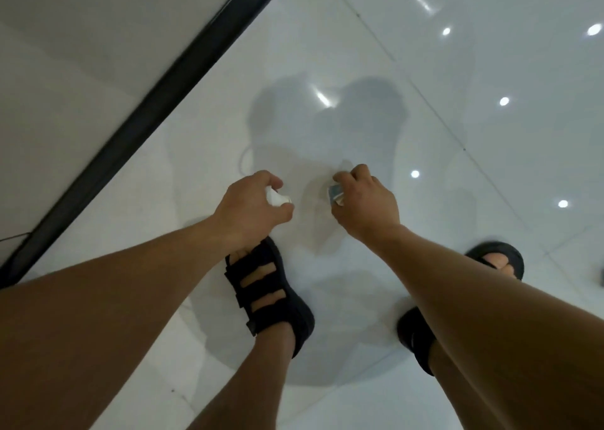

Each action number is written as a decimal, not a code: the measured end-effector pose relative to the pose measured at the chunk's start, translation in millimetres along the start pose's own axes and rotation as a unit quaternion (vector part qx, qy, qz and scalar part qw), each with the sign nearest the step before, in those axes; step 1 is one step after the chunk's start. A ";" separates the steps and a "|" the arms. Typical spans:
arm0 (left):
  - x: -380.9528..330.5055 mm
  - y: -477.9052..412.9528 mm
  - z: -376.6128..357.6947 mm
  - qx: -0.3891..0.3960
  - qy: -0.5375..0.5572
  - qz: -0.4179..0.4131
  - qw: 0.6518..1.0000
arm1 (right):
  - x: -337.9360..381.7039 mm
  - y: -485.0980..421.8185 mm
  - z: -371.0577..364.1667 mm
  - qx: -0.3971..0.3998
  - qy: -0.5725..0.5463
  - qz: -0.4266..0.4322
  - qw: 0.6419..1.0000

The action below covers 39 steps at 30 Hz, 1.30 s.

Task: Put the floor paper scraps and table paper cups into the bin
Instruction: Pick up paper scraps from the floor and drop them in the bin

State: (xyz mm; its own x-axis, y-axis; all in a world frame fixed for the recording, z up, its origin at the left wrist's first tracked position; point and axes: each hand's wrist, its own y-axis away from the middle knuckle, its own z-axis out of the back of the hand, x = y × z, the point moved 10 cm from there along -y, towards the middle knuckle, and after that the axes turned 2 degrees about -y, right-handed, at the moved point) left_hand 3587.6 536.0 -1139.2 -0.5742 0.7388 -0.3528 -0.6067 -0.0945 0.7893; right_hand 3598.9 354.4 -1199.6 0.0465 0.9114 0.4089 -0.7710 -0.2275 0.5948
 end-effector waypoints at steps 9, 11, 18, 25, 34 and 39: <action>-90.3 80.2 80.8 -0.014 -0.015 -0.049 0.999 | 59.3 72.2 154.4 -0.048 -0.017 0.002 0.999; -115.9 119.1 109.8 -0.017 -0.010 -0.060 0.998 | 81.5 101.8 198.6 -0.049 -0.017 -0.003 0.999; -191.6 275.4 221.9 -0.034 0.032 -0.109 0.993 | 185.0 224.8 347.5 -0.070 -0.024 0.009 0.997; -192.2 414.5 307.0 -0.101 0.031 -0.110 0.988 | 280.5 338.7 434.0 -0.082 0.023 0.065 0.994; -110.1 591.3 299.1 -0.195 0.135 -0.028 0.971 | 349.4 468.7 451.8 -0.067 0.090 0.166 0.980; -49.7 667.8 295.5 -0.259 0.220 0.013 0.940 | 406.8 517.1 425.5 -0.043 0.122 0.234 0.964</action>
State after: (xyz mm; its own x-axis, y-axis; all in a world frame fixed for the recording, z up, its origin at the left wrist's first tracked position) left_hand 3373.4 633.3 -446.0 -0.6961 0.3940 -0.6002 -0.7095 -0.5057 0.4908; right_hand 3489.4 461.5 -431.2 -0.4608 0.7723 0.4373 -0.7220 -0.6127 0.3213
